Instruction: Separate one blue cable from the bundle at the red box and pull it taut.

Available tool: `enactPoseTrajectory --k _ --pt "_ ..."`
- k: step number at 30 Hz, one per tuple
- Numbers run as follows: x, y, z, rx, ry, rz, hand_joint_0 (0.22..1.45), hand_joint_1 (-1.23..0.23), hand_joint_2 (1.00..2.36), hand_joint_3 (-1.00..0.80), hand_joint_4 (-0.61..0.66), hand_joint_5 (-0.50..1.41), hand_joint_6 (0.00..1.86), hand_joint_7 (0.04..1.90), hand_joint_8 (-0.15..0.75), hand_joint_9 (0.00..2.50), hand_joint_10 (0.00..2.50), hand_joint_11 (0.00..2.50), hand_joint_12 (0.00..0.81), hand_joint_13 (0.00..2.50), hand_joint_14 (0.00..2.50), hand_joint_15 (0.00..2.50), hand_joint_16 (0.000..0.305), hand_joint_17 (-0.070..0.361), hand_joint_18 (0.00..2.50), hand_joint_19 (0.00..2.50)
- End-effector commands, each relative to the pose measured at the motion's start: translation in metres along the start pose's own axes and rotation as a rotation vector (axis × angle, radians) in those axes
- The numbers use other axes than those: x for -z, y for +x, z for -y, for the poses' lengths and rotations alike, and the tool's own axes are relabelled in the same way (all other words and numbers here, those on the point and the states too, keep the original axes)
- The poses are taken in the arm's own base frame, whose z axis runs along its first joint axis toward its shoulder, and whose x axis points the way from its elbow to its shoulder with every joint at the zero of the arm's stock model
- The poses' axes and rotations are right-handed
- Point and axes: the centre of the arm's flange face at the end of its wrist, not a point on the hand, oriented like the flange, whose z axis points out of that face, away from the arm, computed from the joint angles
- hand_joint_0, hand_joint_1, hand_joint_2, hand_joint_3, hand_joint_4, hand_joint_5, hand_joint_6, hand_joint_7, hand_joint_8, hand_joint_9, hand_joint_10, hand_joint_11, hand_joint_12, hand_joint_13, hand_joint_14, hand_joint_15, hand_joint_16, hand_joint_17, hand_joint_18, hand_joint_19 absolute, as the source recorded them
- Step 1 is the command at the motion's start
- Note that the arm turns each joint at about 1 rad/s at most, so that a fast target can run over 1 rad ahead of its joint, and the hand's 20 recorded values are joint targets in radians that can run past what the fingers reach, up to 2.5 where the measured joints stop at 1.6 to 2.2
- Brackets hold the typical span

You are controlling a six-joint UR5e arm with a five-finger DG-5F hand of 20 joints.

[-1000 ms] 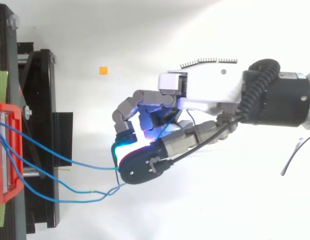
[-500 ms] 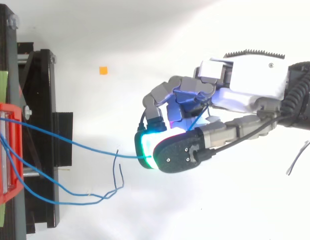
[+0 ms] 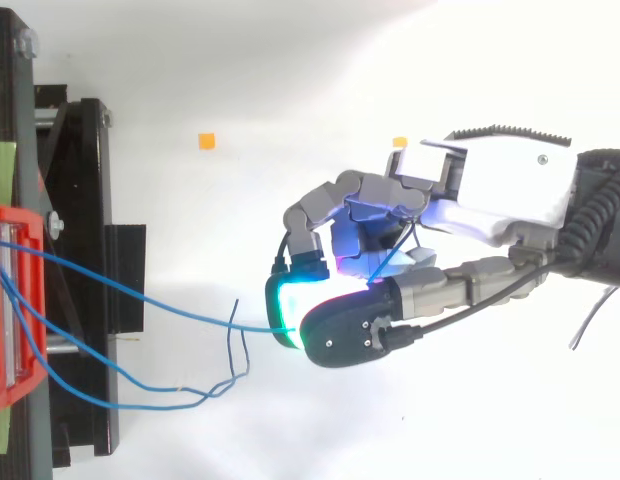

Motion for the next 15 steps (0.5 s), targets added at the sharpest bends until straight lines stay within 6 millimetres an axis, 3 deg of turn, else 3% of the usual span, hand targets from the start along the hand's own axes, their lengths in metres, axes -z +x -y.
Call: enactPoseTrajectory --k 1,15 --pt "0.0042 0.0034 0.0082 0.014 0.005 0.020 0.75 -0.73 1.02 0.07 -0.12 -0.19 0.95 1.48 0.319 0.30 2.50 1.61 0.395 0.68 2.50 1.68 0.037 0.083 1.16 1.81" --pt "0.0049 0.0069 0.0081 0.072 -0.003 0.020 0.75 -0.74 1.02 0.08 -0.13 -0.19 0.95 1.49 0.319 0.30 2.50 1.62 0.398 0.69 2.50 1.70 0.036 0.082 1.16 1.81"
